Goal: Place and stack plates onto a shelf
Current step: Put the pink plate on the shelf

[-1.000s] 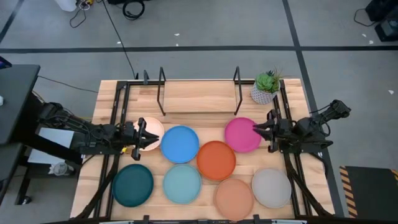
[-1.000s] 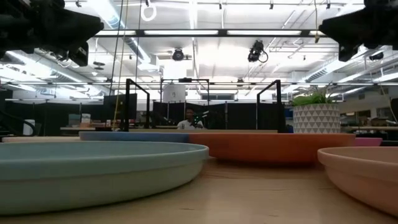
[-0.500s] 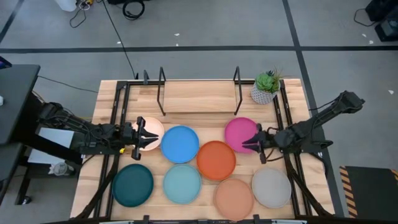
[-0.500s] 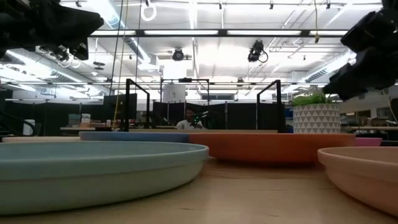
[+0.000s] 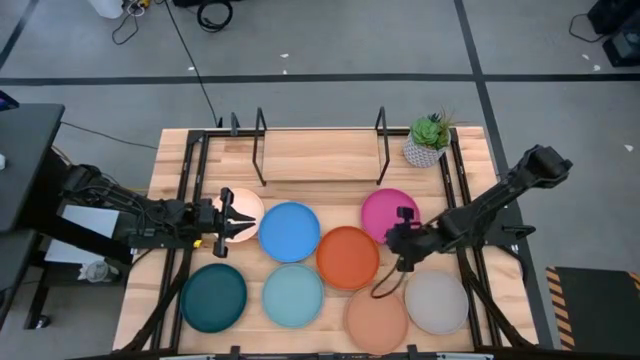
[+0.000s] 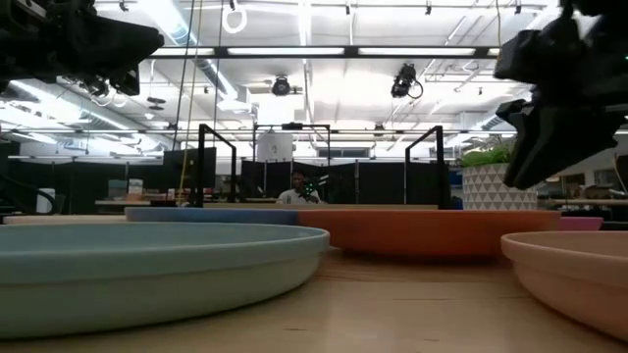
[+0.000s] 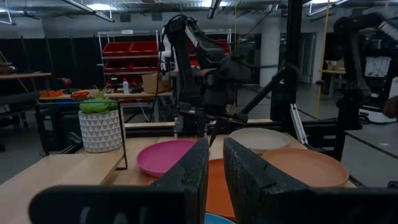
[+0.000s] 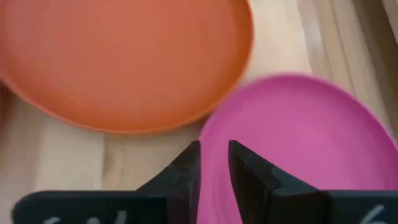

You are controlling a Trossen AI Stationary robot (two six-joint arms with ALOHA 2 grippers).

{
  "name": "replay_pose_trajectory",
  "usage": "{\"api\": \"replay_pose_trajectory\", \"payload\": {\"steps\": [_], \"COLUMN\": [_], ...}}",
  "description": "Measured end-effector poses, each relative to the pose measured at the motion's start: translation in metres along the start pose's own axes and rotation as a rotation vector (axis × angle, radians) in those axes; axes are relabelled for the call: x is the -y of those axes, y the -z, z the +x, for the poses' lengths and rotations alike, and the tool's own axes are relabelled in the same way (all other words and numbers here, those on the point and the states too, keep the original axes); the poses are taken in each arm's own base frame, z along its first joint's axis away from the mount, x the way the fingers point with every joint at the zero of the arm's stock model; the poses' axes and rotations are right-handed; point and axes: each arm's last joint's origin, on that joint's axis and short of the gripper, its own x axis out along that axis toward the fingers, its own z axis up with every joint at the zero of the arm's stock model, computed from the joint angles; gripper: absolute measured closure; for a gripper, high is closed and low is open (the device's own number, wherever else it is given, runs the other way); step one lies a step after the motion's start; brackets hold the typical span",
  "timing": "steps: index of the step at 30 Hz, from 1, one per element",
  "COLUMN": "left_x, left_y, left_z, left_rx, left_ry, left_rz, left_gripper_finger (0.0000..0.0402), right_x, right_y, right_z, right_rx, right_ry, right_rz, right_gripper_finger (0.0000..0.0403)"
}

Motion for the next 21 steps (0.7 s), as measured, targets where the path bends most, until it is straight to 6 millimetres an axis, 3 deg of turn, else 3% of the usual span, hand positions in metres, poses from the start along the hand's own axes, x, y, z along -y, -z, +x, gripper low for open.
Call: {"api": "replay_pose_trajectory", "payload": {"steps": [6,10,16,21], "left_x": [0.000,0.000,0.000,0.000], "left_y": [0.000,0.000,-0.002,-0.002], "left_z": [0.000,0.000,0.000,0.000], "left_rx": [0.000,0.003,0.023,0.023], "left_ry": [0.000,0.000,-0.001,-0.001], "left_rz": [0.002,0.001,-0.006,-0.006], "left_gripper_finger": [0.0347,0.0347,0.0347,0.0347], "right_x": [-0.009,-0.012,-0.004,0.003], "right_y": [-0.027,-0.034,-0.027,-0.026], "right_z": [0.003,0.012,0.029,0.034], "right_rx": [-0.182,-0.298,-0.506,-0.545], "right_ry": [-0.009,-0.034,-0.045,-0.035], "right_rz": [0.026,0.057,0.151,0.156], "right_gripper_finger": [0.0242,0.0219,0.0237,0.0270]}}
